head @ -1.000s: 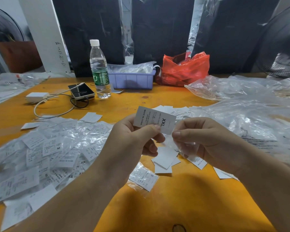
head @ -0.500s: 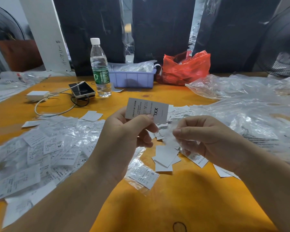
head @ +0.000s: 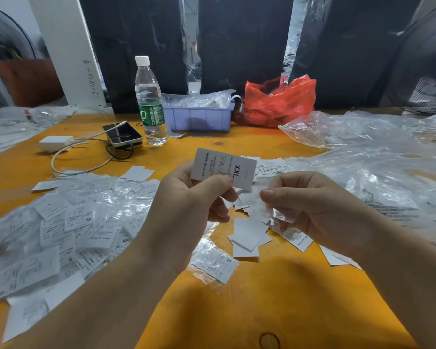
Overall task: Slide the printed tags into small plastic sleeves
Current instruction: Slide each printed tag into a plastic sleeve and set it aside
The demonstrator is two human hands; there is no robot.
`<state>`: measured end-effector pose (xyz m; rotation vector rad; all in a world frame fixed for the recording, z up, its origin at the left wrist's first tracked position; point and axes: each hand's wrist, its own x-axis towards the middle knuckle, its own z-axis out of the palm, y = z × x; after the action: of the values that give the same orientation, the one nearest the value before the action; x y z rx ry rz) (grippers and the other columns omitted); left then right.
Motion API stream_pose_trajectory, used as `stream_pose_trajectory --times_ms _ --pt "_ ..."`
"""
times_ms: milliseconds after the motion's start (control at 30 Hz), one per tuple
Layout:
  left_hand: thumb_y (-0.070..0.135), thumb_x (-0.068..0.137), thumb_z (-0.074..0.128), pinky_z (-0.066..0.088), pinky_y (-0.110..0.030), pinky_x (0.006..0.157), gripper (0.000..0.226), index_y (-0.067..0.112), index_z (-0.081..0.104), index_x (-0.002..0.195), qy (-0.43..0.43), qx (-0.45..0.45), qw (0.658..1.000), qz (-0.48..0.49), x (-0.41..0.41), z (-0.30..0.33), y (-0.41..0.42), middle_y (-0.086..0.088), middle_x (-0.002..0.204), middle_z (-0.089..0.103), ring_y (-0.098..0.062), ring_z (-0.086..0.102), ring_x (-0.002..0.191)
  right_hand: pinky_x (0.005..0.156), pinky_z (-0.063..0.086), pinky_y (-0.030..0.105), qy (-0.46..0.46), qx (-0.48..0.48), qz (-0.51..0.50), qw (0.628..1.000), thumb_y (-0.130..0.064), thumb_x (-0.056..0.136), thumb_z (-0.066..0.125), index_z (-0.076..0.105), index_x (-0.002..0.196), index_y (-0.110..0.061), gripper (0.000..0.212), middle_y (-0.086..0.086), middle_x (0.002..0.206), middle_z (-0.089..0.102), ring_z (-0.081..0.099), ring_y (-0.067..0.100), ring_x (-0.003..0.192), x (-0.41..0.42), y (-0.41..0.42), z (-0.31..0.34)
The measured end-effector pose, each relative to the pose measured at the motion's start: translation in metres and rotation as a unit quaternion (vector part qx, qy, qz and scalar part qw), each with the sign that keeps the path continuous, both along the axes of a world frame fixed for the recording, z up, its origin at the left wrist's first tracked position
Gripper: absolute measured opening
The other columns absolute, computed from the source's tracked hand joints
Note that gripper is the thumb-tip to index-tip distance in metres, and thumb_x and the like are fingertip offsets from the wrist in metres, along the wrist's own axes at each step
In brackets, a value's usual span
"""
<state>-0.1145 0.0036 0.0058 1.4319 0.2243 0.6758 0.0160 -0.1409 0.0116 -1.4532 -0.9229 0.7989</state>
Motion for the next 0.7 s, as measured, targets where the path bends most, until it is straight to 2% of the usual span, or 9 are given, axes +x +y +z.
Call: stream_pose_trajectory --times_ms 167,300,467,567,700 --pt "0.011 0.086 0.066 0.051 -0.022 0.05 0.012 0.017 0.068 0.095 -0.002 -0.002 1.0 0.011 -0.0004 0.0007 0.0012 -0.001 0.064 0.067 -0.009 0.057 0.053 0.056 0.045 0.027 0.017 0.028 0.018 0.999 -0.026 0.073 0.071 0.062 0.064 -0.009 0.022 0.001 0.057 0.052 0.048 0.013 0.053 -0.0003 -0.0001 -0.0001" --pt "0.011 0.084 0.067 0.05 -0.022 0.048 0.013 0.014 0.068 0.096 -0.008 -0.036 0.999 -0.011 -0.0007 0.0015 0.0011 -0.003 0.064 0.065 -0.009 0.055 0.05 0.056 0.046 0.026 0.021 0.051 0.04 0.998 -0.032 0.069 0.077 0.064 0.055 -0.019 0.024 -0.001 0.056 0.053 0.048 0.012 0.053 -0.0008 -0.0003 0.0001" --pt "0.014 0.072 0.072 0.05 -0.024 0.045 0.027 0.011 0.067 0.098 0.004 -0.087 0.994 -0.063 0.0001 0.0027 0.0003 -0.004 0.064 0.064 -0.01 0.053 0.048 0.056 0.045 0.026 0.041 0.078 0.067 0.994 -0.043 0.064 0.084 0.062 0.062 -0.013 0.038 0.009 0.065 0.05 0.047 0.016 0.056 0.0005 -0.0012 -0.0011" --pt "0.018 0.072 0.067 0.049 -0.024 0.044 0.029 0.01 0.065 0.1 0.004 -0.111 0.991 -0.072 0.0007 0.0031 0.0003 -0.004 0.063 0.064 -0.01 0.053 0.047 0.056 0.045 0.028 0.052 0.088 0.063 0.993 -0.044 0.062 0.086 0.061 0.068 -0.004 0.048 0.013 0.068 0.047 0.048 0.019 0.057 0.0012 -0.0018 -0.0016" --pt "0.02 0.072 0.065 0.049 -0.024 0.045 0.029 0.011 0.065 0.1 0.0 -0.136 0.986 -0.096 -0.0001 0.0036 0.0001 -0.003 0.064 0.063 -0.009 0.052 0.047 0.056 0.044 0.028 0.052 0.091 0.063 0.992 -0.045 0.061 0.086 0.062 0.067 -0.004 0.048 0.014 0.067 0.048 0.047 0.02 0.057 -0.0003 -0.0021 -0.0015"
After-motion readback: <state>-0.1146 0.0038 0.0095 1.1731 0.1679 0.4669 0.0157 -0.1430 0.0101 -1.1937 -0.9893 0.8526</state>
